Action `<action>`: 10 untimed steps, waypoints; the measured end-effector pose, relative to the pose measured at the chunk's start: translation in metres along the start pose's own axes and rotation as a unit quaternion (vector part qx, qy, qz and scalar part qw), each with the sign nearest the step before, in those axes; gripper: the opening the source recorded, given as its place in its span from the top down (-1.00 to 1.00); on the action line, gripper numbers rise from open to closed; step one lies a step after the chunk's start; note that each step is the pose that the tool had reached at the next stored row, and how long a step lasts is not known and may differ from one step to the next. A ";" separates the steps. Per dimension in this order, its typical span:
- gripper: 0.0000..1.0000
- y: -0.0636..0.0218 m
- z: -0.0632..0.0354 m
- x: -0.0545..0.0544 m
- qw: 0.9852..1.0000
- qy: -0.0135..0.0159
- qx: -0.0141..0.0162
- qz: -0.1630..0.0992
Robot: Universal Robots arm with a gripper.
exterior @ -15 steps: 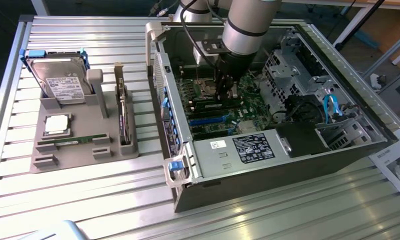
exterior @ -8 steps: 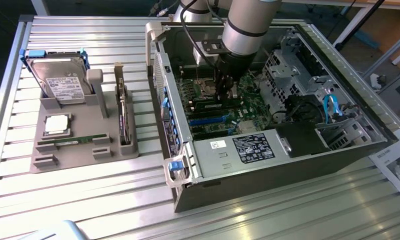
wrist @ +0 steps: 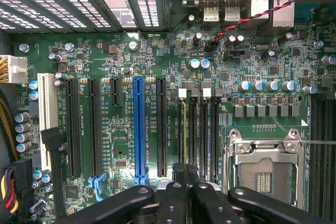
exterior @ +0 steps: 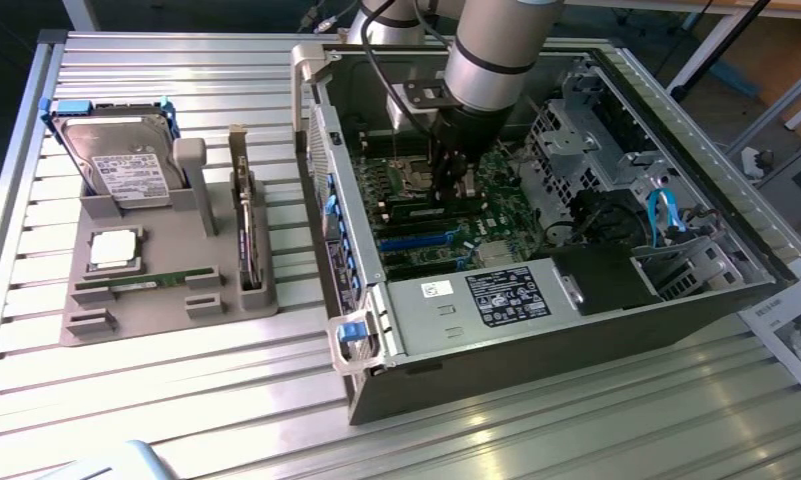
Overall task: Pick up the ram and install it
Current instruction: 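Press down the ram until it locks into place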
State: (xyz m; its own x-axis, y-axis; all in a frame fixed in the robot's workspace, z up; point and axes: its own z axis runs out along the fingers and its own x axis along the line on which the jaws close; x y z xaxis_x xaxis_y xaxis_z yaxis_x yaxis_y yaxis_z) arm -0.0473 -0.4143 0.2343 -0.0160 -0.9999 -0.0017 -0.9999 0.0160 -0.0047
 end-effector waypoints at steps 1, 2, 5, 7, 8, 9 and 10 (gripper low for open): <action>0.80 0.0000 0.0001 0.000 1.000 0.000 0.000 0.000; 0.80 0.0000 0.0003 0.000 1.000 0.000 0.000 0.000; 0.80 0.0000 0.0009 0.000 1.000 0.000 0.000 0.000; 0.80 0.0000 0.0011 0.000 1.000 0.000 0.000 0.000; 0.80 0.0000 0.0012 0.000 1.000 0.000 0.000 0.000; 0.80 0.0000 0.0013 0.000 1.000 0.000 0.000 0.000; 0.80 0.0000 0.0014 0.000 1.000 0.000 0.000 0.000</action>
State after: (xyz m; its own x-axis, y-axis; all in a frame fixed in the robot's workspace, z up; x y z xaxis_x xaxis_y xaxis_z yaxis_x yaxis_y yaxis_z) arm -0.0473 -0.4143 0.2329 -0.0160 -0.9999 -0.0017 -0.9999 0.0160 -0.0046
